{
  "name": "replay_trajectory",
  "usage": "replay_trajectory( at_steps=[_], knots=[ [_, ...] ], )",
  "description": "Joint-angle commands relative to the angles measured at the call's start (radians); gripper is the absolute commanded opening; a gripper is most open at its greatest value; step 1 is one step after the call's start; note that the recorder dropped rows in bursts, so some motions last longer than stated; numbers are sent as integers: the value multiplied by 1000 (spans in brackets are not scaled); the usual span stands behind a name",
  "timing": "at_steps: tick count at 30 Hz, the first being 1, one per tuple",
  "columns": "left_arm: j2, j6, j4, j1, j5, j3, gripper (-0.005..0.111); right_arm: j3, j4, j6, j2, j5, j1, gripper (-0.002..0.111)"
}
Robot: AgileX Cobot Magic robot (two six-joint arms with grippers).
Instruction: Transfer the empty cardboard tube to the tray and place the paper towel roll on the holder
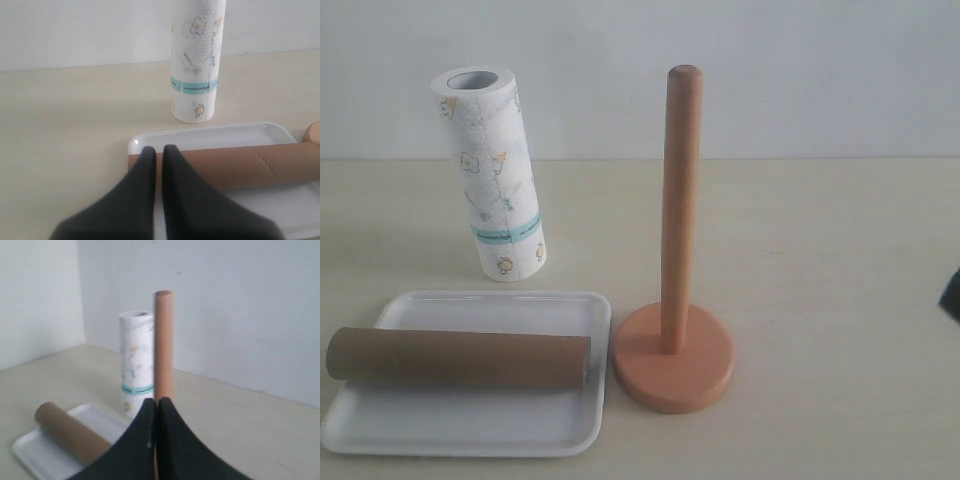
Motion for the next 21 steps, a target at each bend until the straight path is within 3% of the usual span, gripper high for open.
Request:
replay_trajectory(
  at_steps=[1,9,21],
  knots=[
    [-3,-7,0,2,0,3,4,48,13,71,-102,1,-222,0],
    [-3,-7,0,2,0,3,4,154,13,185,-254,0,-545,0],
    [-3,-7,0,2,0,3,4,165,15,308,-254,-21,-584,0]
  ],
)
